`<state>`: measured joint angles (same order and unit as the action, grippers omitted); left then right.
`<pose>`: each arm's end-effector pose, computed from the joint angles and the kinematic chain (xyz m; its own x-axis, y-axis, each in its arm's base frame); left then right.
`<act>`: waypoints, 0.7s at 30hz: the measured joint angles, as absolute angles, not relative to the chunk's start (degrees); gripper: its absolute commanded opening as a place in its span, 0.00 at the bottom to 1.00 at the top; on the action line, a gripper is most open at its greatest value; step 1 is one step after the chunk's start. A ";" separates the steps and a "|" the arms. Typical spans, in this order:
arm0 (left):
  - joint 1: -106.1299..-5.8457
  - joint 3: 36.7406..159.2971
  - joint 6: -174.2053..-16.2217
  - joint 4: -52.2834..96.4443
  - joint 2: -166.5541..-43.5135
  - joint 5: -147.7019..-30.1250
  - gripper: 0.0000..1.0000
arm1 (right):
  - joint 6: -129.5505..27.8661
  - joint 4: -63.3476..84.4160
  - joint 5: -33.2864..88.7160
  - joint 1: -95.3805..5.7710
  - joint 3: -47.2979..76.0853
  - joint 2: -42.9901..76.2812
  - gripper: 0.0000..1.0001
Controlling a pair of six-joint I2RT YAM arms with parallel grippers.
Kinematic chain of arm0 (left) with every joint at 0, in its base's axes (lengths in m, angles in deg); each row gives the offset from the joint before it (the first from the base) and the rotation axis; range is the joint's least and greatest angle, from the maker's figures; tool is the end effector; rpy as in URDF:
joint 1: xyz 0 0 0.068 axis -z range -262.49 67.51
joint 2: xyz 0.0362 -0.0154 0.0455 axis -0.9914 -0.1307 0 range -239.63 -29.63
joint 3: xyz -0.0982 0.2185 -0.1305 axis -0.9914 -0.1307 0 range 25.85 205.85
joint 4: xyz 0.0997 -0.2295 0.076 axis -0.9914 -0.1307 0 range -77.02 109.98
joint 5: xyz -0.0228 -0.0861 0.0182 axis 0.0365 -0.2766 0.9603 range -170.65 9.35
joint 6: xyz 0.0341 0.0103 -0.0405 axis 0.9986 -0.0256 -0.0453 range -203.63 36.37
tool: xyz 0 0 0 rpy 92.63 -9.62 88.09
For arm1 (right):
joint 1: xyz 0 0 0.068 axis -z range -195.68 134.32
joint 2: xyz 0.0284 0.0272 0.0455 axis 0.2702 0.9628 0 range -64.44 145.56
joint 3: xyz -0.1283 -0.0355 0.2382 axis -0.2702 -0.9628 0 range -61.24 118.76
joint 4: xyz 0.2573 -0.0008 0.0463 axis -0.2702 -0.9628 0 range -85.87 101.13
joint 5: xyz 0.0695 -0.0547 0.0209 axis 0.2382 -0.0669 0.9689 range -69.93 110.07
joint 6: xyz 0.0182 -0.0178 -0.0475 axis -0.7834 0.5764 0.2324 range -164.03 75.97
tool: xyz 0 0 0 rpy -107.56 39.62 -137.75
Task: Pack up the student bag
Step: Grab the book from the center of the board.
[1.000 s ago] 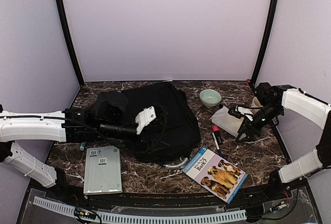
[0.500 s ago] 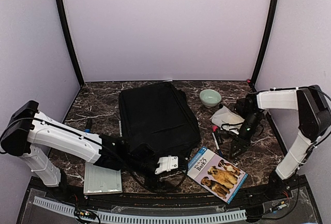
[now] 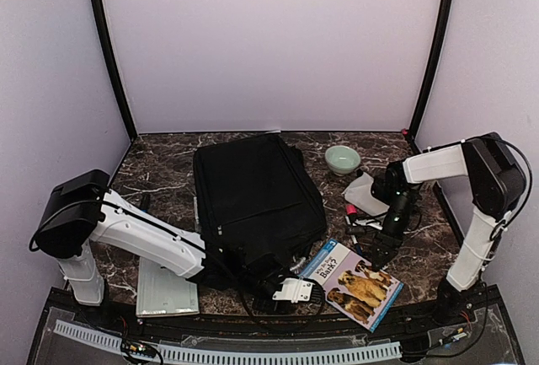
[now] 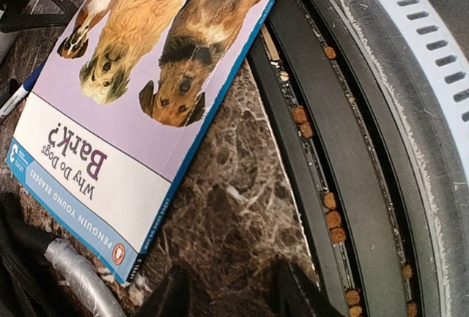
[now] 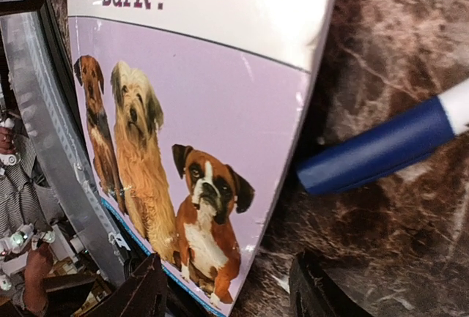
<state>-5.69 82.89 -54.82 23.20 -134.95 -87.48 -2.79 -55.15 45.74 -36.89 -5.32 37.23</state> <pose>0.0816 -0.3659 0.1476 0.3335 0.6737 -0.6595 0.9417 -0.2050 0.2668 0.2253 0.1038 0.1402 -0.5348 -0.8448 0.0174 -0.7010 0.4550 0.5491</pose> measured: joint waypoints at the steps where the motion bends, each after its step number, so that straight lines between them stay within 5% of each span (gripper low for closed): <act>1: -5.69 83.21 -54.25 23.44 -135.56 -87.48 0.42 | -2.97 -55.41 45.99 -37.33 -5.10 37.84 0.58; 21: -5.69 89.75 -52.80 32.84 -145.13 -86.80 0.38 | -0.15 -60.33 52.89 -40.34 0.89 45.21 0.42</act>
